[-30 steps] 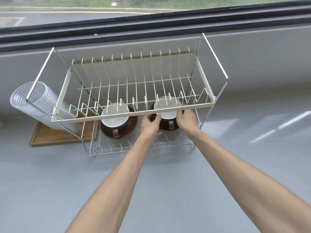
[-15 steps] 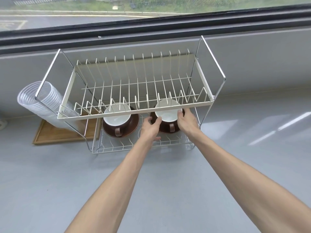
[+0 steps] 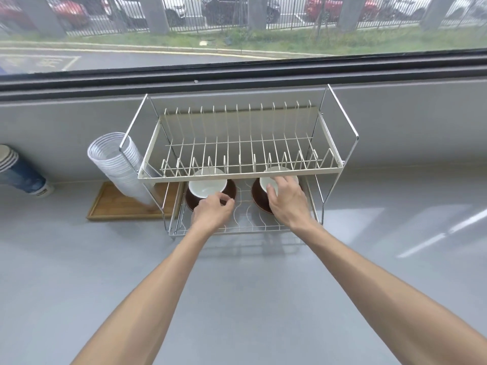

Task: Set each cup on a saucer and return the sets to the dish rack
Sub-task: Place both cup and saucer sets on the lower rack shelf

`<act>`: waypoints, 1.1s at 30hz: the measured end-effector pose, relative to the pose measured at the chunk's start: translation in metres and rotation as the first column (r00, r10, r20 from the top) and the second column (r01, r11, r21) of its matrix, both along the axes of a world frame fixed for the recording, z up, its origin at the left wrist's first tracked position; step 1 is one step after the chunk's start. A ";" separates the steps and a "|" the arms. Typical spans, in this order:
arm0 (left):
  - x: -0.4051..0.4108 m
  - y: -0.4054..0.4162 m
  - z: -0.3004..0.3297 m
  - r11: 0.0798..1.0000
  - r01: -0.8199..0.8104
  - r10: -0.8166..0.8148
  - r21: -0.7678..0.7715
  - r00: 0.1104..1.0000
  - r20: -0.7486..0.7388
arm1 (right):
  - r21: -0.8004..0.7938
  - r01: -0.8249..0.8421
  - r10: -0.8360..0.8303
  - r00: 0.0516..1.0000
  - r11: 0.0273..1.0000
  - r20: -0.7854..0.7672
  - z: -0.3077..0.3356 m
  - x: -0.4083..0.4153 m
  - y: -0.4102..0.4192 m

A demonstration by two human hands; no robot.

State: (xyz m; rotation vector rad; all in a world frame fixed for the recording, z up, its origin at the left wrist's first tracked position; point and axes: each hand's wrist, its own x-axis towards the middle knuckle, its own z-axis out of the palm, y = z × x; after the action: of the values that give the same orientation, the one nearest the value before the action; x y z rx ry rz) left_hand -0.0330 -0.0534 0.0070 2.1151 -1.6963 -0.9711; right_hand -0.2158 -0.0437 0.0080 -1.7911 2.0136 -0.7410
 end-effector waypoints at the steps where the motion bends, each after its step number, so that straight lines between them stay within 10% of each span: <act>1: 0.005 0.001 0.001 0.999 -0.019 0.020 -0.033 1.000 0.020 | -0.011 -0.022 0.022 1.000 1.000 0.017 0.002 0.007 0.002; 11: 0.048 -0.019 -0.013 0.912 -0.395 0.360 -0.113 0.900 -0.245 | 0.242 -0.053 -0.039 0.932 0.969 0.360 -0.006 0.068 -0.025; 33: 0.069 -0.051 -0.052 0.919 -0.392 0.373 0.034 0.841 -0.391 | 0.417 -0.006 -0.201 0.870 0.909 0.451 -0.037 0.099 -0.062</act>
State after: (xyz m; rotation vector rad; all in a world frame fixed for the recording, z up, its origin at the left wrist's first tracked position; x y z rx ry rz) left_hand 0.0361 -0.1043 -0.0447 1.9538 -1.0401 -1.1162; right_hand -0.1164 -0.1054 -0.0289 -1.1299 1.7586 -0.6566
